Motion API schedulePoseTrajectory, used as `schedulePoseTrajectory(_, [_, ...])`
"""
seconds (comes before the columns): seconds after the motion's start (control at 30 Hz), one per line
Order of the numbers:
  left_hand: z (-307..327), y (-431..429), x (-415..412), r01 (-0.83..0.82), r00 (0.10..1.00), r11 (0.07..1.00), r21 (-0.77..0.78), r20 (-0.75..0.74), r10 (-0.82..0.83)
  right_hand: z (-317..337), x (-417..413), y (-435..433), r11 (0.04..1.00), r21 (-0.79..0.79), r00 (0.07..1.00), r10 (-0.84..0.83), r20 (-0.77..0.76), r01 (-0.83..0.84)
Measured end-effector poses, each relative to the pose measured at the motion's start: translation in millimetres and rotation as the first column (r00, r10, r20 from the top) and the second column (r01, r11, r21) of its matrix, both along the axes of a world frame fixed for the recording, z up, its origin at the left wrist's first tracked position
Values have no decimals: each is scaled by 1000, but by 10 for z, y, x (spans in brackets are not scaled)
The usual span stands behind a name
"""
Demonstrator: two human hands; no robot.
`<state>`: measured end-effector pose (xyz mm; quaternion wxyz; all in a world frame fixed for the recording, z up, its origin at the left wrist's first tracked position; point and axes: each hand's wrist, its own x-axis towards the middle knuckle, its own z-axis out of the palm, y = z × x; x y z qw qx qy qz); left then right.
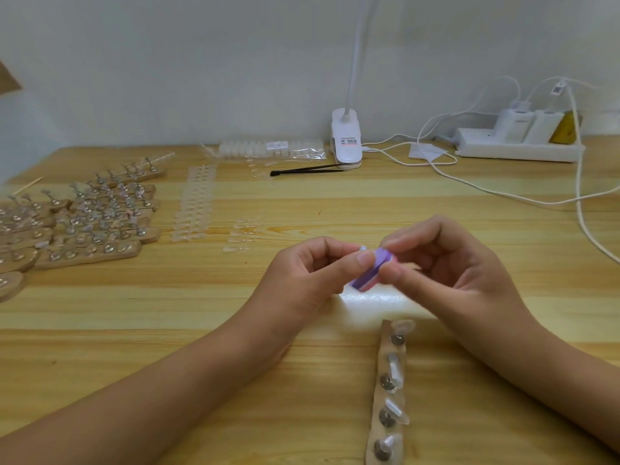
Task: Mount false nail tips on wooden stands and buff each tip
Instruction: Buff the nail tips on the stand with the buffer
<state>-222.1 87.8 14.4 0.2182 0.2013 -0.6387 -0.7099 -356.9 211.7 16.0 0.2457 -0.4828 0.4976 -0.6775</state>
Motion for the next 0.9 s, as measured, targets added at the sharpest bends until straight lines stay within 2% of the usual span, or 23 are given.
schedulePoseTrajectory(0.07, [7,2,5,-4,1000,1000,-8,3,4,2,-12,0,998,-20,998,-55,4,55])
schedulePoseTrajectory(0.17, [7,10,0,-10,1000,1000,-2,-1,10,9,-10,-11,1000,16,1000,-9,8,9])
schedulePoseTrajectory(0.3, [8,14,0,-1,1000,1000,-7,-5,1,16,-10,-12,992,-71,994,-107,24,109])
schedulePoseTrajectory(0.4, [0,-1,0,-13,1000,1000,-7,0,13,9,-14,-9,998,-8,998,-64,15,64])
schedulePoseTrajectory(0.5, [-6,-5,-8,-5,1000,1000,-24,-1,5,-1,-21,-14,994,-31,994,-107,22,108])
schedulePoseTrajectory(0.6, [-20,-9,-7,-9,1000,1000,-24,-13,8,-19,-20,-16,999,15,1000,-30,1,30])
schedulePoseTrajectory(0.7, [-20,-13,-7,-7,1000,999,-33,-7,6,-22,-9,-9,997,-15,997,-71,13,71])
schedulePoseTrajectory(0.8, [-16,-12,-8,-2,1000,1000,-28,-13,1,-9,15,-13,1000,-9,1000,-22,-4,22])
schedulePoseTrajectory(0.9, [-5,-7,-8,-6,1000,1000,-23,-15,6,-14,-1,-3,997,-33,997,-73,22,73])
